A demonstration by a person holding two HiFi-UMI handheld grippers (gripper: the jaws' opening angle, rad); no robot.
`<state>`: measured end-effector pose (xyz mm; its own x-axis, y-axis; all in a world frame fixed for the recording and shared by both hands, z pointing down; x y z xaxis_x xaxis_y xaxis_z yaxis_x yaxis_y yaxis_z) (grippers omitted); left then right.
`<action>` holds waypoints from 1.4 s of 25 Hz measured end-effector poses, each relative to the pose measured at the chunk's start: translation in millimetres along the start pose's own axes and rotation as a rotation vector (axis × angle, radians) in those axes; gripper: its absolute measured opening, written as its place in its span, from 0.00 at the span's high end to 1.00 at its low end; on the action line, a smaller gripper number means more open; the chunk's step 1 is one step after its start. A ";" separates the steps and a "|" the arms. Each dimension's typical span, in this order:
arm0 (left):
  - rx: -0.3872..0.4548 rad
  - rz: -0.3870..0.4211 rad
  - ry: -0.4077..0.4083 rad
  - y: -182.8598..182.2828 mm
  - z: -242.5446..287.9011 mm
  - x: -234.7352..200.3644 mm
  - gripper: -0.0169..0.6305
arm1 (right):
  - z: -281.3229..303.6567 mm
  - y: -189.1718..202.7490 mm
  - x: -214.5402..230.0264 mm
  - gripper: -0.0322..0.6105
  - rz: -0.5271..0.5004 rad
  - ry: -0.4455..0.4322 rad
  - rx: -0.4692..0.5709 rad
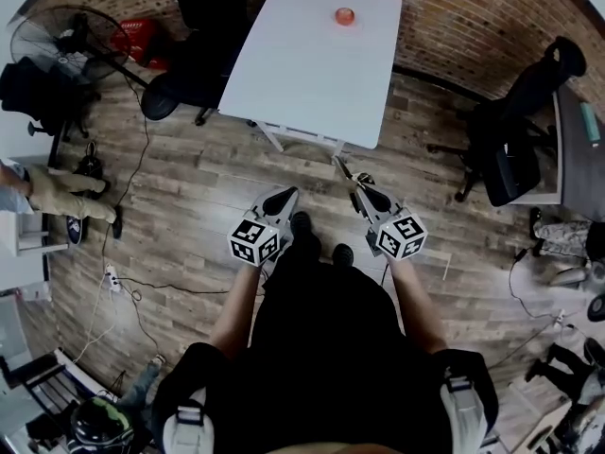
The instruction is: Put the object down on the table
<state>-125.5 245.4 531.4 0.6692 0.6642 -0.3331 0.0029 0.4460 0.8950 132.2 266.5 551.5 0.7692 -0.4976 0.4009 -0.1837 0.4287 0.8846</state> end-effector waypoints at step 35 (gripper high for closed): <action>0.039 0.002 0.092 -39.1 -14.7 -119.8 0.94 | 93.5 -9.1 -28.7 0.95 0.000 0.157 0.085</action>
<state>-216.7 157.2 531.9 0.5980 0.7180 -0.3560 0.0321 0.4224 0.9058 54.5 206.4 554.2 0.8538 -0.3712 0.3650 -0.2300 0.3599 0.9042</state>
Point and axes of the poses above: the fingertips, and each gripper's own axes: z forward along the fingers, x to its right, y out of its underside, the point moved 8 cm from there along -z, backward along the fingers, and after that the axes turned 4 degrees about x, right-handed, at the moved point
